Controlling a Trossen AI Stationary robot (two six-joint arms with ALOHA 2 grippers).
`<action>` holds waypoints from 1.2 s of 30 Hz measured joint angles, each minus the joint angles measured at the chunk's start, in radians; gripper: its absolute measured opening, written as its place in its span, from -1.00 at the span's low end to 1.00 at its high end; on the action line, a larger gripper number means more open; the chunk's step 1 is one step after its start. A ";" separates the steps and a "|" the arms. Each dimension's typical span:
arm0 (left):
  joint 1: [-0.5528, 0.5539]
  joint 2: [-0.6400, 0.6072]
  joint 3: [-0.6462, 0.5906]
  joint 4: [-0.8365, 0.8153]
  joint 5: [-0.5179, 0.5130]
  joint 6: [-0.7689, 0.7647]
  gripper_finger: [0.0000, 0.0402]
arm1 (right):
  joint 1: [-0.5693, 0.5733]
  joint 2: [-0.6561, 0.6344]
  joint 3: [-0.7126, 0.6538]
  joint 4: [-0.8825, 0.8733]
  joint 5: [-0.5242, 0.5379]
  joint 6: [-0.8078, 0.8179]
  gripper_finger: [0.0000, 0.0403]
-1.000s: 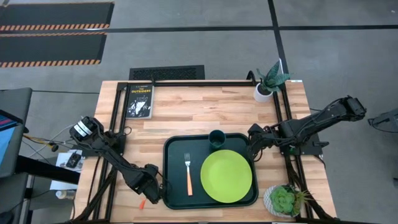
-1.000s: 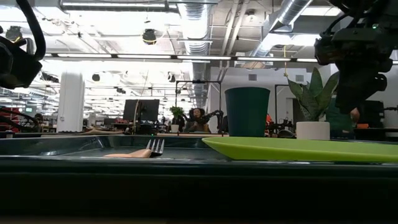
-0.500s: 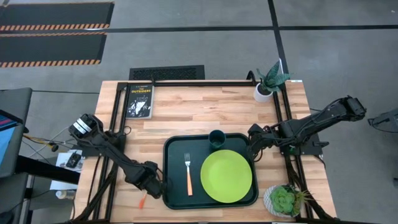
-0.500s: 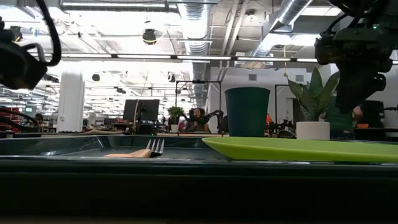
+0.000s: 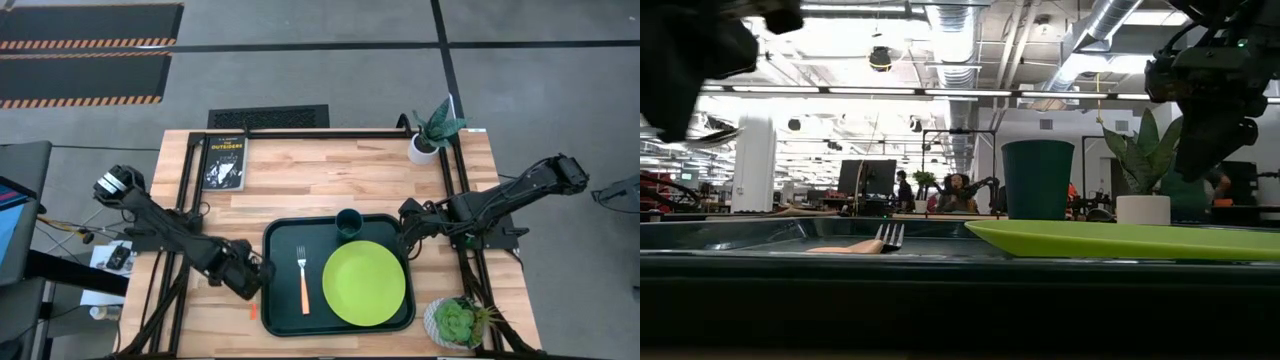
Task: Pick and place plate/cup/fork/spoon on tray
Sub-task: Put the orange spoon on the black tray to the left of the orange fork
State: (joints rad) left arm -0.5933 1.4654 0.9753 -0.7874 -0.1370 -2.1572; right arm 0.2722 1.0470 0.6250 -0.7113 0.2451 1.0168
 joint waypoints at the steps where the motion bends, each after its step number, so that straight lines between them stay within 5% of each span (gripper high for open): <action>1: 0.015 -0.002 0.005 -0.004 -0.010 0.002 -1.00 | 0.000 0.000 0.000 0.000 0.000 -0.001 0.02; 12: 0.171 0.072 0.111 0.000 -0.065 0.149 -1.00 | 0.000 0.000 0.000 -0.013 0.004 -0.004 0.02; 17: 0.197 0.180 0.171 -0.004 -0.007 0.226 -1.00 | 0.000 0.000 0.000 -0.015 0.004 -0.005 0.02; 36: 0.178 0.436 0.331 -0.012 0.012 0.112 -1.00 | 0.000 0.000 0.000 -0.014 0.007 -0.004 0.02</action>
State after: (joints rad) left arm -0.4155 1.9015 1.3063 -0.7994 -0.1252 -2.0456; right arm 0.2722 1.0466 0.6250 -0.7250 0.2519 1.0126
